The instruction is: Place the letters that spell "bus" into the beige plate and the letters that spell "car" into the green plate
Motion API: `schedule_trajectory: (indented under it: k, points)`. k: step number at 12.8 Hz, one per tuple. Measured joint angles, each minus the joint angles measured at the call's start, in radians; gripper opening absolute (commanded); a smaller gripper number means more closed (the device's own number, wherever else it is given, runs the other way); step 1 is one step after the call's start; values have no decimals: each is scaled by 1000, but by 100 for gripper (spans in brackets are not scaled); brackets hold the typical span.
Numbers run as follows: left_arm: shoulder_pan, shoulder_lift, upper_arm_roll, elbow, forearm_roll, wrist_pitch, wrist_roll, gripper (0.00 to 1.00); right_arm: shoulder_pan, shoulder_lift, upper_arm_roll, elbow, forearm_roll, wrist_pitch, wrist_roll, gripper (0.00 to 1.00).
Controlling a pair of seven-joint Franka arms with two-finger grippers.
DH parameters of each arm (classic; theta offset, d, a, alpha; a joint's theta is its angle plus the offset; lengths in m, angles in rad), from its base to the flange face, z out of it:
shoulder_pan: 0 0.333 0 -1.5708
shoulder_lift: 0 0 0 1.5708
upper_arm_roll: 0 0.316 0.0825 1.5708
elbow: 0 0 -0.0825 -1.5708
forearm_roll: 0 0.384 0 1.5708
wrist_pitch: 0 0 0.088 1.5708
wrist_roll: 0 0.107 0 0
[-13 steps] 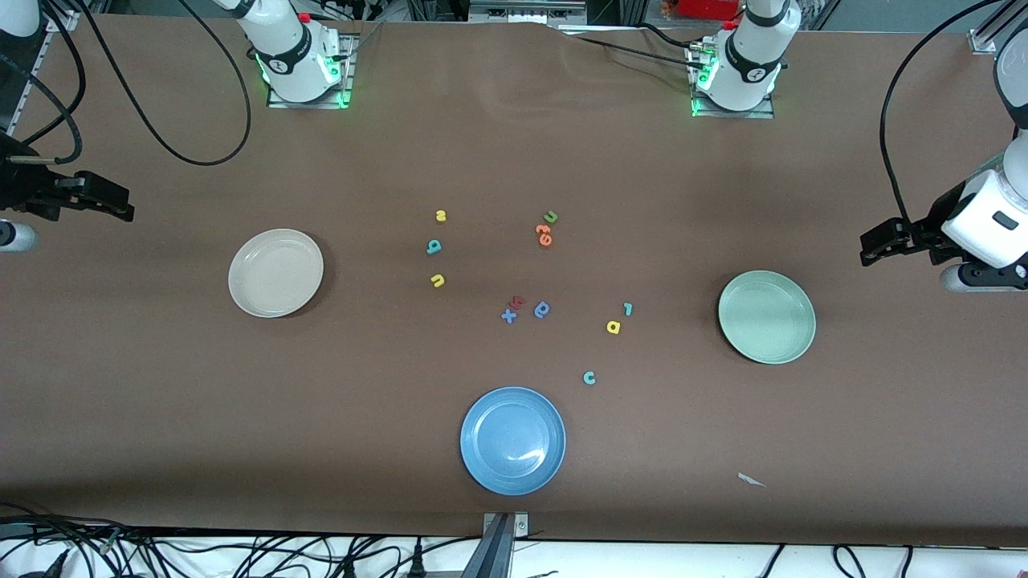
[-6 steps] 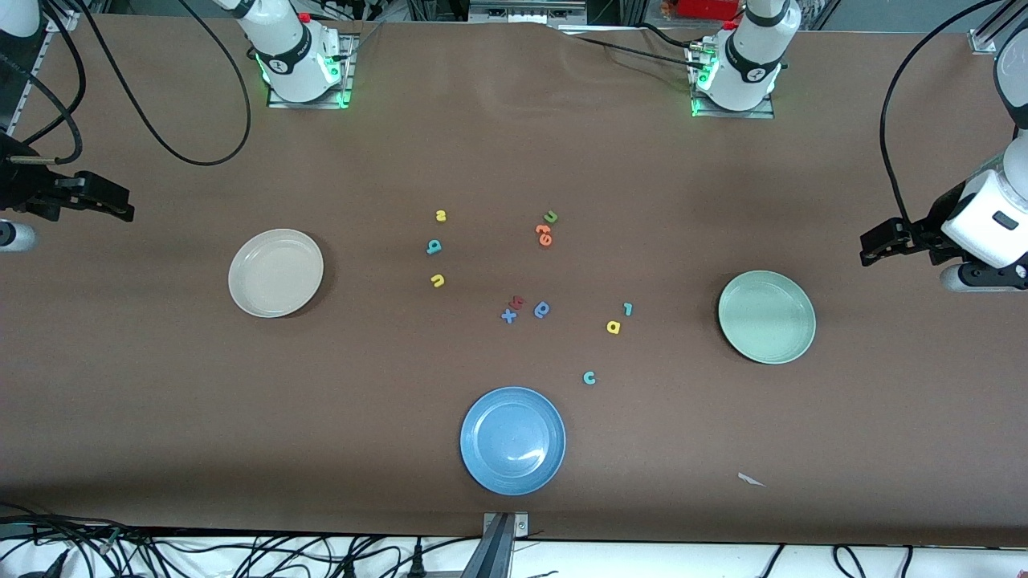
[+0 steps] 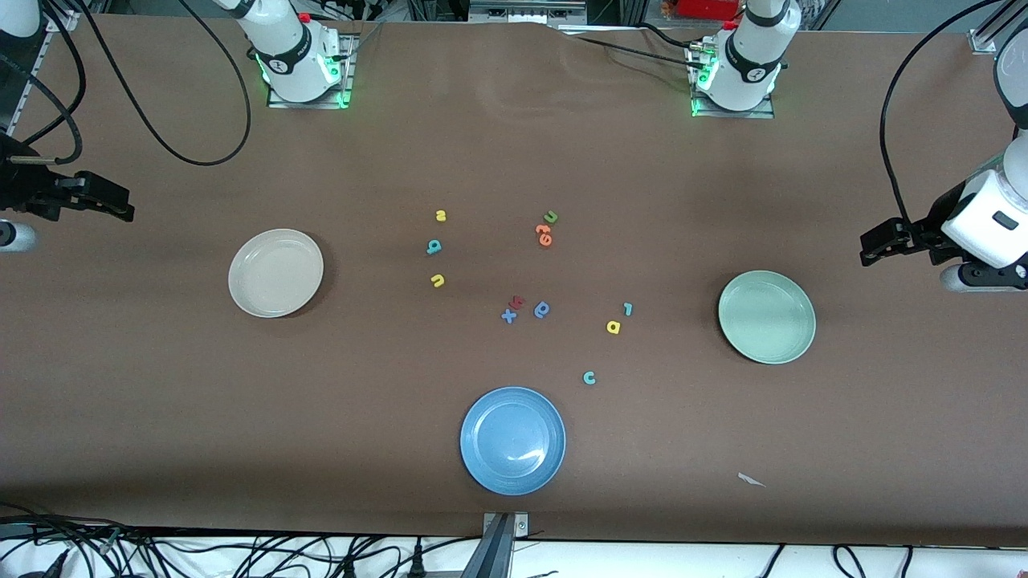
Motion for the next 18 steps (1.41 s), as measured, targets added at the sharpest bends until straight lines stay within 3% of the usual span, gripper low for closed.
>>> schedule_trajectory:
  k: [15,18]
  points:
    - [0,0,0,0,0,0,0,100,0,22,0,-5,2,9,0,100]
    - [0,0,0,0,0,0,0,100,0,23,-1,-3,53,8,0,100]
